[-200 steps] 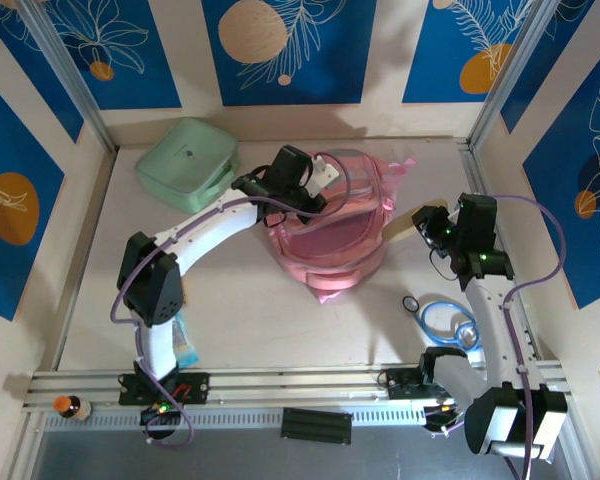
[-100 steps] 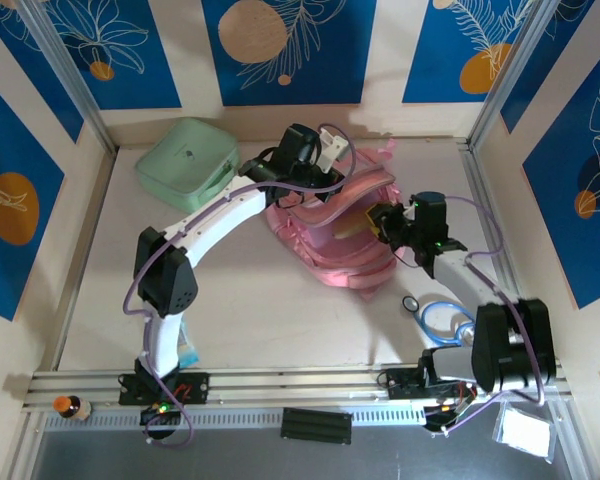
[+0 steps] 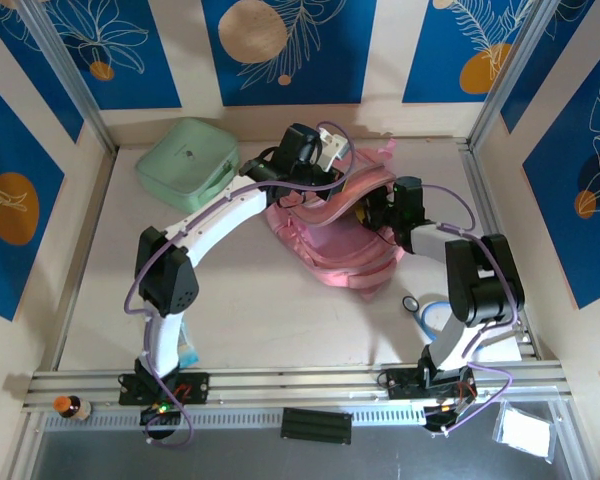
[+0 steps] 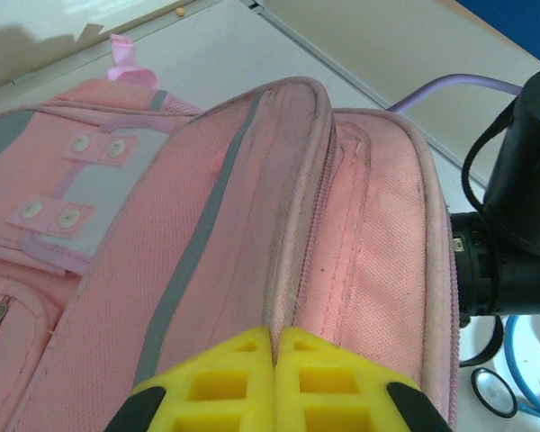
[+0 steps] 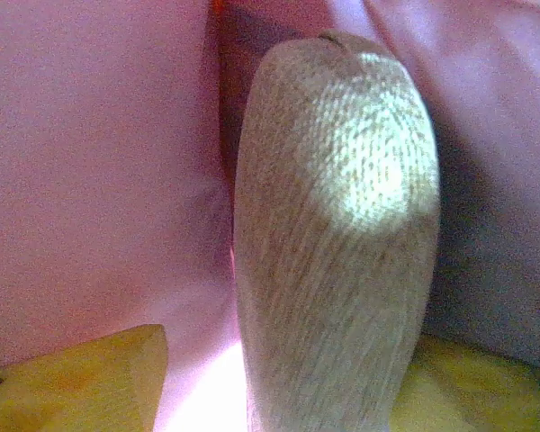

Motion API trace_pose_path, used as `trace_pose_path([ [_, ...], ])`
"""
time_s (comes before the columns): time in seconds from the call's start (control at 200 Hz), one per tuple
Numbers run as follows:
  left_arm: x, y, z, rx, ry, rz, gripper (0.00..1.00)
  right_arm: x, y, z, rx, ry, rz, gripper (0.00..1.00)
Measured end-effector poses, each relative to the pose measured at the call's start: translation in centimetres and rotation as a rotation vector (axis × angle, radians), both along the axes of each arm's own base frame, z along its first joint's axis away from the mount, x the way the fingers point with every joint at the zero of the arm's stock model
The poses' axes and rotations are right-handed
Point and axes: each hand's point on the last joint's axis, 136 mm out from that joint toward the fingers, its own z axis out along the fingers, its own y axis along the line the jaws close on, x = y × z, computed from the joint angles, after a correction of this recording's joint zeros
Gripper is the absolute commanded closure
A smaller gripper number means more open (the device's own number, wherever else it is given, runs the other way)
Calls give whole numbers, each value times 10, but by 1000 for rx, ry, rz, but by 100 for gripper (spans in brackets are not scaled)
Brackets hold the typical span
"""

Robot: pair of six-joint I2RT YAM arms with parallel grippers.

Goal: Pack books, pencil case, and school supplies into a backpack

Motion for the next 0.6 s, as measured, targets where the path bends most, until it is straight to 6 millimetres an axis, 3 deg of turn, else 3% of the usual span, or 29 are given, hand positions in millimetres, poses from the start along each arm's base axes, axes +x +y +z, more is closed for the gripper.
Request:
trace_pose_path([
  [0.13, 0, -1, -3, -3, 15, 7, 100, -21, -9, 5, -19, 36, -6, 39],
  [0.275, -1, -3, -6, -6, 26, -2, 100, -41, -13, 11, -47, 57, 5, 56],
  [0.455, -1, -3, -7, -8, 30, -6, 100, -49, -3, -2, -65, 106, 35, 67],
  [0.6, -1, -3, -7, -10, 33, -4, 100, -40, 8, -19, -69, 148, 54, 80],
])
